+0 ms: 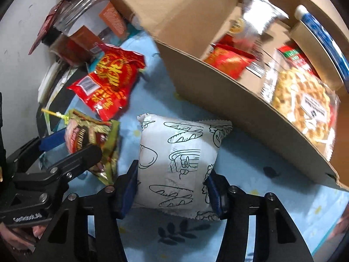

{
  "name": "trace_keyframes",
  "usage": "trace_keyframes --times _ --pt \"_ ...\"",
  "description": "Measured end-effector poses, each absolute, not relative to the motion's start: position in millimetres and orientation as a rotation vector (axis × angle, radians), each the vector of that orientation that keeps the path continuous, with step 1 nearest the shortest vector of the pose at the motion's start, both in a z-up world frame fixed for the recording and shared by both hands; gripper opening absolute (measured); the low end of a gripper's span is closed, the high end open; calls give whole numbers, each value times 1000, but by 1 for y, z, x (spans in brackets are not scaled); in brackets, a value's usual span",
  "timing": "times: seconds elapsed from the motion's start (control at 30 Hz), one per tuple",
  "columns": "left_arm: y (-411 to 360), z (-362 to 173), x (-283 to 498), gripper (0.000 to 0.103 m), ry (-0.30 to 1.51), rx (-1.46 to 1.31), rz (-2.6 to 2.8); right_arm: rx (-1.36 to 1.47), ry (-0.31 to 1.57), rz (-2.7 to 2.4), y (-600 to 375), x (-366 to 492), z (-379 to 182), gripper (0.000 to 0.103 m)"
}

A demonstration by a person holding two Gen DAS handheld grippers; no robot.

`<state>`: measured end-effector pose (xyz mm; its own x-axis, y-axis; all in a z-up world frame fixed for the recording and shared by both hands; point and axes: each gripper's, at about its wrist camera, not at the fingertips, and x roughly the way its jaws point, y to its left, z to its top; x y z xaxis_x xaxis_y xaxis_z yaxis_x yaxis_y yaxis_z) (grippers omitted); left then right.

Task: Organize snacks
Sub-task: 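Grasp the brown nut snack bag with the left gripper while the right grasps the white bread bag, then lift the brown nut bag with the left gripper while the right carries the white bread bag to the box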

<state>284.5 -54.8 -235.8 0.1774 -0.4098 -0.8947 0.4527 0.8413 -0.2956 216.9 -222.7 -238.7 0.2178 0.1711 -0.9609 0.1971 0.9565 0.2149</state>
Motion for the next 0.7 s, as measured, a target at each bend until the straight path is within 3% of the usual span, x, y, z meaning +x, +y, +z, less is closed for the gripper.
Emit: trace_keyframes --times 0.23,0.33,0.43,0.7 --pt "-78 -248 283 87 1268 167 -544 302 1374 -16 -231 205 -235 56" --pt "-79 -247 278 71 1270 164 -519 281 1377 2 -231 198 -235 56" --pt "-81 -243 271 61 1279 163 -530 283 1380 22 -231 194 -235 56" --pt "-91 -234 239 52 1302 171 -551 291 1402 60 -223 171 -242 56"
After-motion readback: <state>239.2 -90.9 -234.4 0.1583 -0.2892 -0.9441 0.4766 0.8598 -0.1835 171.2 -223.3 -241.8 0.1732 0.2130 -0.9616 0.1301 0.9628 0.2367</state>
